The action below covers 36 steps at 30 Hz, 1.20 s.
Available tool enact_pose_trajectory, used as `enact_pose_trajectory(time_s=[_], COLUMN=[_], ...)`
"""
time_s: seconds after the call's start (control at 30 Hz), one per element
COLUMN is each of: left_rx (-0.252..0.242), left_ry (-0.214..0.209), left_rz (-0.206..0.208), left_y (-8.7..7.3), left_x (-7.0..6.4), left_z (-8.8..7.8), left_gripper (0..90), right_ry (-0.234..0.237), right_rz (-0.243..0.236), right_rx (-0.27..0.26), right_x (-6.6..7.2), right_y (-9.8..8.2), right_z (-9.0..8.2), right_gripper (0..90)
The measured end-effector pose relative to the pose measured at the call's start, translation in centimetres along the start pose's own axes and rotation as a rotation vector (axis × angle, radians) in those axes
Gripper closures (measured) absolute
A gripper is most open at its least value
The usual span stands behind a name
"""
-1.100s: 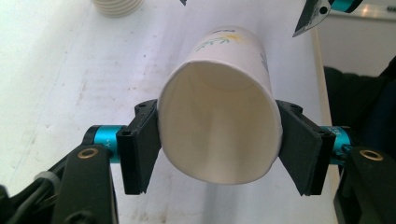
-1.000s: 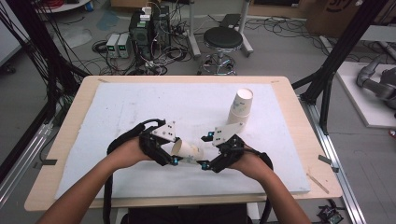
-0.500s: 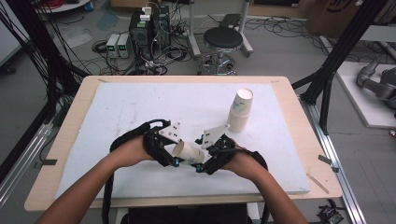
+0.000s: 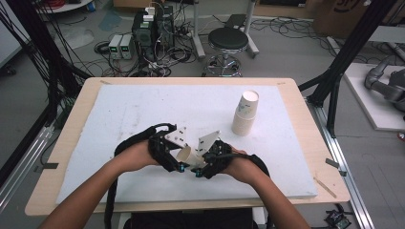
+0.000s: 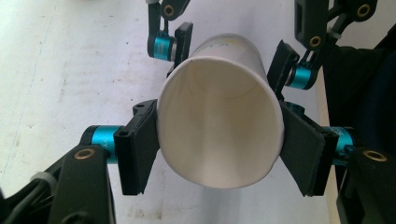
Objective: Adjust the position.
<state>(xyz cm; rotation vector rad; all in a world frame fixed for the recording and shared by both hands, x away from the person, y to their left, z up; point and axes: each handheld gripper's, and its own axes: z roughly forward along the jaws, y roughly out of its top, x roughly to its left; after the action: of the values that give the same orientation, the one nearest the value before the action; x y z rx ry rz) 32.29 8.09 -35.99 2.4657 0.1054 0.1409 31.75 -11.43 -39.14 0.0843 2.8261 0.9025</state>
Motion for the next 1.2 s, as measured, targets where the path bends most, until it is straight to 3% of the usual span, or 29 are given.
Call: enact_pose_trajectory(time_s=[0.27, 0.4, 0.47, 0.7, 1.03, 1.2], left_rx=[-0.034, -0.088, -0.129, -0.24, -0.402, -0.539], left_ry=[0.016, 0.016, 0.041, 0.06, 0.117, 0.135], left_rz=[-0.017, -0.032, -0.045, -0.114, -0.23, -0.291], left_y=[-0.1, -0.5, -0.9, -2.6, -5.4, -7.0], left_x=[0.0, 0.2, 0.3, 0.7, 1.1, 1.1], left_z=[0.1, -0.2, -0.6, -1.8, -2.5, -2.6], left_gripper=[31.4, 26.6, 20.0, 19.4, 19.5, 19.5], right_ry=[-0.009, -0.01, -0.013, -0.04, -0.098, -0.115], right_rz=[0.019, 0.034, 0.053, 0.101, 0.196, 0.241], right_rx=[0.015, 0.006, 0.014, -0.017, -0.131, -0.208], right_x=[0.0, -0.1, -0.3, -0.7, -0.6, -0.4], right_y=[0.0, -0.1, -0.3, -1.6, -4.6, -6.2], right_z=[0.2, 0.0, -0.3, -1.5, -3.0, -3.3], right_gripper=[36.9, 36.9, 36.9, 36.8, 36.0, 35.9])
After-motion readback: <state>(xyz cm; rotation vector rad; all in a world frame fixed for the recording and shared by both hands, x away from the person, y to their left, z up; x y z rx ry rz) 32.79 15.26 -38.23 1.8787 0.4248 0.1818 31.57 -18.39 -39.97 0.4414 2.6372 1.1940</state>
